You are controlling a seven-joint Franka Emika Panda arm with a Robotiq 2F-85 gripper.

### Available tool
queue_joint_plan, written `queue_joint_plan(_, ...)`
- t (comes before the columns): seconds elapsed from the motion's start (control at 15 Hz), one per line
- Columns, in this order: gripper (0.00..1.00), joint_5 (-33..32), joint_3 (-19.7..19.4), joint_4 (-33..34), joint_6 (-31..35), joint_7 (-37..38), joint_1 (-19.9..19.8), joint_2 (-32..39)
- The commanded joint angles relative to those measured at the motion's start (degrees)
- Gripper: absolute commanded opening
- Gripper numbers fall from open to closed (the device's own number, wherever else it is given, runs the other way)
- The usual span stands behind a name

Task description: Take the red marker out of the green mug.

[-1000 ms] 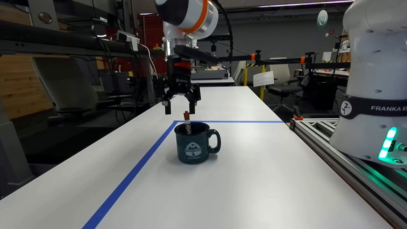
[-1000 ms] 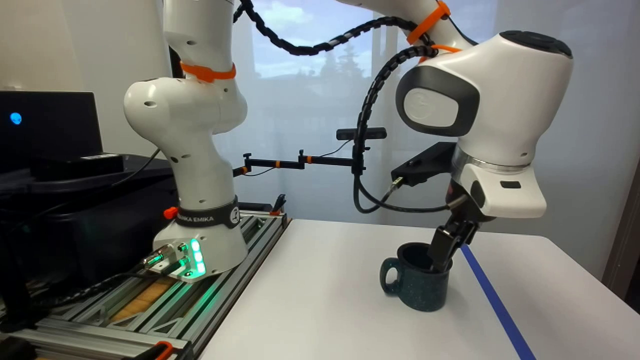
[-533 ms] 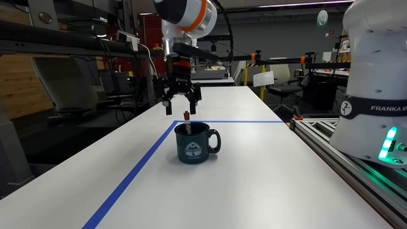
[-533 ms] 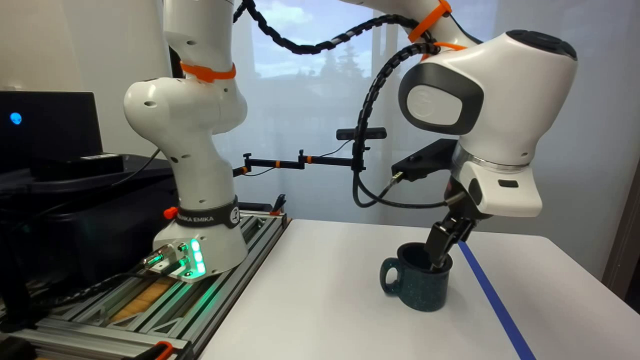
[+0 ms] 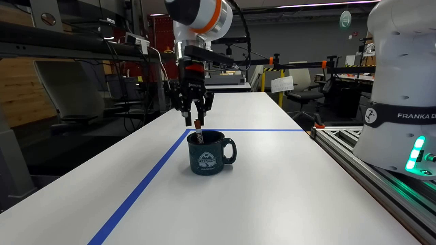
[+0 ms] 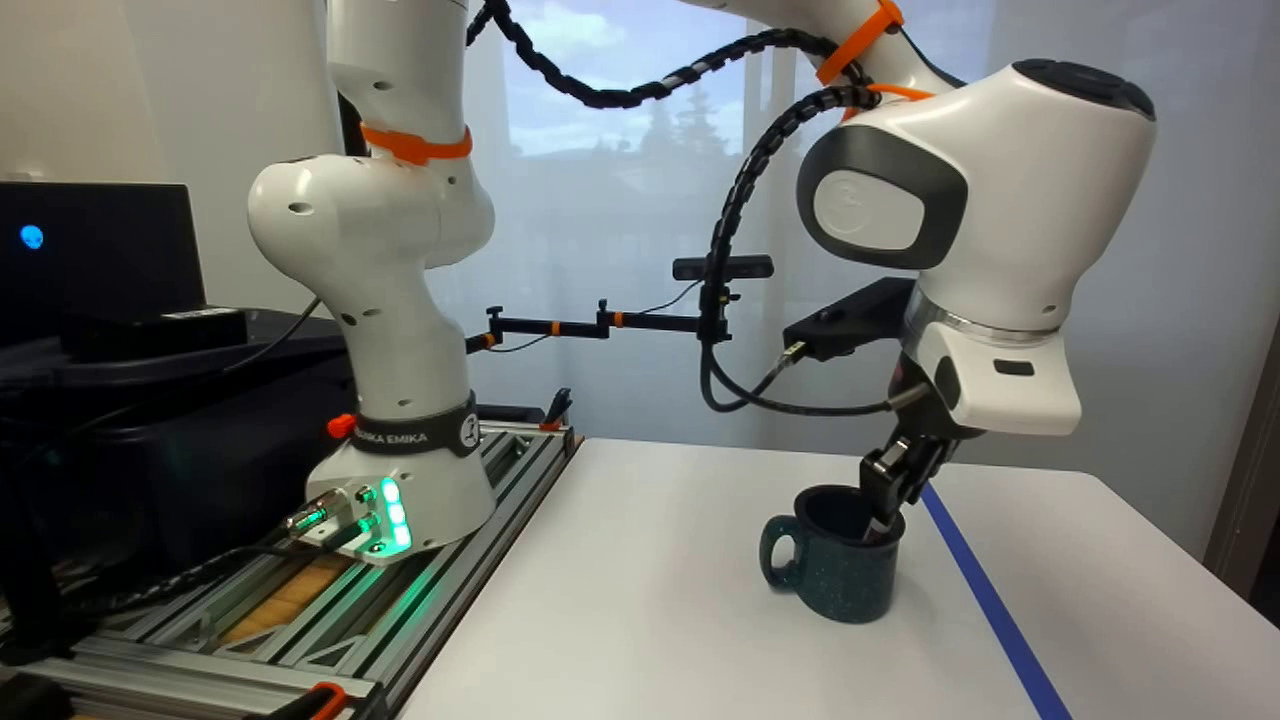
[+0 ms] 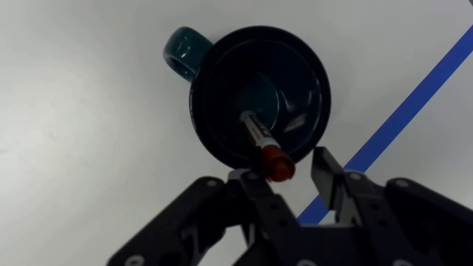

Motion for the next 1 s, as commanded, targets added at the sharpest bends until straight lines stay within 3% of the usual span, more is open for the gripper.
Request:
queue_joint_plan(0.0,0.27,-0.3,-0.4,0.8,-1.8,1.6,0.1,-0.1)
queue_joint_plan(0.07,0.27,-0.4,-0.4,0.8,-1.9,1.9,0.1,-0.2)
queue_joint_plan(0.2,0.05,-0.3,-0.4,0.9,-2.0,2.0,0.1,-0.1)
queue_joint_plan(0.27,0.06,-0.3,-0.4,0.9,-2.1,2.0,0.1,-0.1)
queue_joint_plan(0.33,0.00,-0.2,-0.3,0.9,-2.3,1.8,0.0,-0.1)
queue_joint_plan(0.4,0.05,0.0,-0.3,1.0,-2.9,1.6,0.0,-0.1)
queue_joint_plan(0.93,0.05,-3.2,-1.3,3.6,-8.0,3.2,0.1,-4.3)
